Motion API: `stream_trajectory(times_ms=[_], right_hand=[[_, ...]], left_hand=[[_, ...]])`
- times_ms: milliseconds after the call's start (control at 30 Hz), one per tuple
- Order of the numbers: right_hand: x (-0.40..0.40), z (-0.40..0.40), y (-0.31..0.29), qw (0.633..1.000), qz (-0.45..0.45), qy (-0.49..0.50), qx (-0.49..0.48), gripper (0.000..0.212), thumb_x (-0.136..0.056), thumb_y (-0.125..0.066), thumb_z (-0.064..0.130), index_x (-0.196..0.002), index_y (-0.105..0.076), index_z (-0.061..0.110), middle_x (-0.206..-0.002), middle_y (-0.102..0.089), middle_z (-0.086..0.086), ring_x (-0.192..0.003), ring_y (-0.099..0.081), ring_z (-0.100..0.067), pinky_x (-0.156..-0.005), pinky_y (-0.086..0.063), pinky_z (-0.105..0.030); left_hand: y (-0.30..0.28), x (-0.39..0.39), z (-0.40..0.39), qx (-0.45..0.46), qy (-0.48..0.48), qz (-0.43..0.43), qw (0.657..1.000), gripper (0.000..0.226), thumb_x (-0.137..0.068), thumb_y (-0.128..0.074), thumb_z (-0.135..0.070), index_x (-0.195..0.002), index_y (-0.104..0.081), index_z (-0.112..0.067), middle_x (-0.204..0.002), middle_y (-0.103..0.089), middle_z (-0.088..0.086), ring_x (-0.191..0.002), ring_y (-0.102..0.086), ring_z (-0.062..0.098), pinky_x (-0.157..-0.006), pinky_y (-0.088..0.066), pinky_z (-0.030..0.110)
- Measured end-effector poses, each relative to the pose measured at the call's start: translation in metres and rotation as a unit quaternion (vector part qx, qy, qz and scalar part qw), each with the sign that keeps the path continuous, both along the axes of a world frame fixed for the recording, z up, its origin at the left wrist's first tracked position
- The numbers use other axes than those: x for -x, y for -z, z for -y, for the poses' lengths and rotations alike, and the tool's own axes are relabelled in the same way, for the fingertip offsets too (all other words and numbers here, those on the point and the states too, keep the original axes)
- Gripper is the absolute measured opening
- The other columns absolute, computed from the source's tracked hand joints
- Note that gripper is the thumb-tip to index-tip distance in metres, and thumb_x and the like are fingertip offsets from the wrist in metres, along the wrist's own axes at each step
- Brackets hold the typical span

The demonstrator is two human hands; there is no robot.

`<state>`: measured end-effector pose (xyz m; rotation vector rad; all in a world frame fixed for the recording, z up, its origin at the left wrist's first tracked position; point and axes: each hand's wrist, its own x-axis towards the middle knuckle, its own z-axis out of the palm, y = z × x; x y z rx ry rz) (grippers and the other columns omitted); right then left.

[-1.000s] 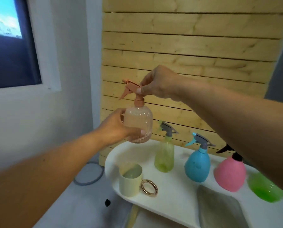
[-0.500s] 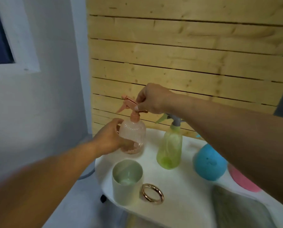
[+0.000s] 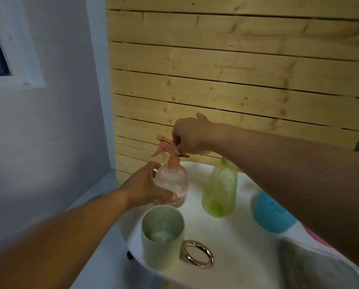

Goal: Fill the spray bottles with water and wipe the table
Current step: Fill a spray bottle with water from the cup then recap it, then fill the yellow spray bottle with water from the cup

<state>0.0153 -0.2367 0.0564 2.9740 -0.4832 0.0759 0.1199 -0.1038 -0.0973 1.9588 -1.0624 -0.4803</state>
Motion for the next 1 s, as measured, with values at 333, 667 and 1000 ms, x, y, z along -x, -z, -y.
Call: stream_trajectory(times_ms=[333, 667, 1000], right_hand=[[-0.008, -0.008, -0.002, 0.998, -0.040, 0.006, 0.056, 0.025, -0.092, -0.070, 0.025, -0.077, -0.052, 0.019, -0.076, -0.058, 0.002, -0.095, -0.058, -0.026, -0.119, -0.014, -0.055], [-0.011, -0.007, -0.003, 0.997, -0.054, 0.020, 0.054, 0.022, -0.093, -0.072, 0.027, -0.085, -0.052, 0.019, -0.077, -0.056, 0.004, -0.092, -0.054, -0.024, -0.113, -0.025, -0.052], [0.005, -0.003, -0.026, 0.999, -0.038, 0.028, 0.016, 0.044, -0.089, -0.073, 0.043, -0.121, -0.070, 0.012, -0.114, -0.071, -0.003, -0.109, -0.063, -0.025, -0.103, -0.046, -0.041]], left_hand=[[0.003, -0.001, 0.007, 0.004, 0.004, -0.021, 1.000, 0.088, -0.061, -0.099, -0.034, -0.133, -0.048, -0.030, -0.121, -0.063, -0.007, -0.106, -0.064, 0.013, -0.086, -0.060, 0.034], [-0.001, 0.002, 0.010, -0.006, 0.008, -0.040, 0.999, 0.091, -0.064, -0.098, -0.032, -0.141, -0.050, -0.028, -0.128, -0.062, -0.004, -0.117, -0.061, 0.021, -0.099, -0.056, 0.044], [-0.010, 0.007, 0.008, -0.015, 0.003, -0.057, 0.998, 0.088, -0.064, -0.098, -0.031, -0.140, -0.054, -0.027, -0.124, -0.066, -0.002, -0.114, -0.063, 0.020, -0.096, -0.058, 0.041]])
